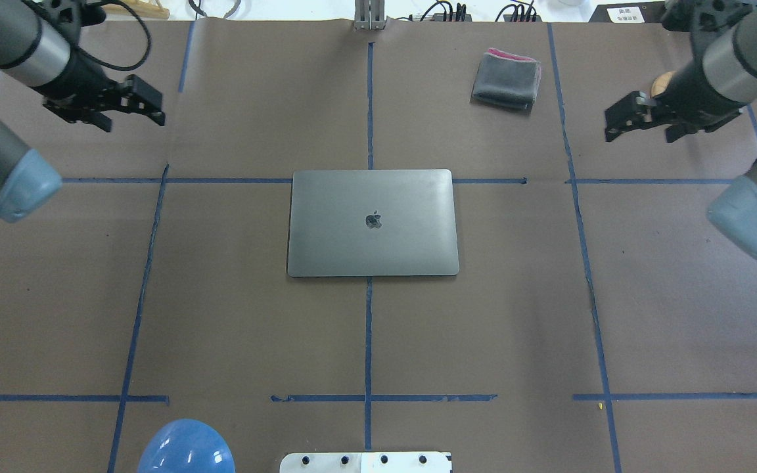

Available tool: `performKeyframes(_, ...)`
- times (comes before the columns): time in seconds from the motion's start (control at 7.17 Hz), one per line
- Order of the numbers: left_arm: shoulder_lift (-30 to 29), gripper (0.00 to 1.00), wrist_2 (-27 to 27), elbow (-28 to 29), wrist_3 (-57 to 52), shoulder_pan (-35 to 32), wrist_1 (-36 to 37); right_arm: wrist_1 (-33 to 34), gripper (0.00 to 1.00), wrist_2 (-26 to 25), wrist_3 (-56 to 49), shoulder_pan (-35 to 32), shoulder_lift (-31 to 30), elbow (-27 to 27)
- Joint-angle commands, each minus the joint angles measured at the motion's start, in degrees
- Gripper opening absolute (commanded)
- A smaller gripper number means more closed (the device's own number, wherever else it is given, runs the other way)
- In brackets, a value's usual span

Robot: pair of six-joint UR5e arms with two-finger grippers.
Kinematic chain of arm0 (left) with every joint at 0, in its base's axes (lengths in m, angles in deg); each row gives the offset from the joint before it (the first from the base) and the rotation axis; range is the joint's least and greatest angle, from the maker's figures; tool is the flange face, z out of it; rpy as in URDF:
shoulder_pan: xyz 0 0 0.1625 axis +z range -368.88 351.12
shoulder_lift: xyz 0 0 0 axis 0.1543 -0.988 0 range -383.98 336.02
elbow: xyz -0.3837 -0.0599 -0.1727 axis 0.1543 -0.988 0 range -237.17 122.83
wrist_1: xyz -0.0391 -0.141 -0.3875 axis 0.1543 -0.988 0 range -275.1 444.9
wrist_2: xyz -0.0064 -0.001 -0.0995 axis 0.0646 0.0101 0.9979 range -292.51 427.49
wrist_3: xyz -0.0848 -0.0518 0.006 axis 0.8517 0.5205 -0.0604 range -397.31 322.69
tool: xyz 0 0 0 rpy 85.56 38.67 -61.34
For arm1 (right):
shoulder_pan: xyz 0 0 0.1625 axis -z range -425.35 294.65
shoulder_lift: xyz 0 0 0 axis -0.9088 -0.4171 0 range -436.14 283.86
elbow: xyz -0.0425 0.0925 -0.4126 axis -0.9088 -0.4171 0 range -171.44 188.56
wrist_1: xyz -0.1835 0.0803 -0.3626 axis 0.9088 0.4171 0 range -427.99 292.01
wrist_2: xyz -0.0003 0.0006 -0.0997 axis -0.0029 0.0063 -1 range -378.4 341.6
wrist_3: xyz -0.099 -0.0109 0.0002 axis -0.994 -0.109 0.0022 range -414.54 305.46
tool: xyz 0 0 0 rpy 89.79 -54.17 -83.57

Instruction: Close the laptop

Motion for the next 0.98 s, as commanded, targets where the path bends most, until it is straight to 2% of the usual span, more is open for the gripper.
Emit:
performKeyframes(0.0, 11.48, 0.99, 1.90, -1.50, -23.14, -9.20, 2.52, 2.90, 1.00, 5.17, -22.62, -10.47, -10.31, 1.45)
performKeyframes(0.14, 15.36, 1.00, 3.13, 0.68, -33.94, -15.07, 2.87, 2.64, 1.00, 6.87, -32.38, -15.13, -16.27, 0.92)
performKeyframes(0.28, 16.18, 1.00, 6.45, 3.92, -43.36, -21.05, 6.26, 2.37, 1.00, 6.80, -41.27, -19.09, -20.59, -0.21)
performKeyframes(0.42, 16.89, 1.00, 8.40, 8.13, -52.33, -26.07, 10.39, 2.28, 1.00, 7.67, -47.01, -22.09, -22.38, -2.75)
performKeyframes(0.56, 17.76, 1.00, 8.50, 11.65, -57.90, -28.99, 11.04, 2.28, 1.00, 11.68, -47.59, -23.51, -22.05, -5.73)
performKeyframes(0.84, 18.56, 1.00, 8.42, 11.60, -57.70, -29.54, 11.65, 2.02, 1.00, 12.69, -47.68, -23.70, -21.08, -7.24)
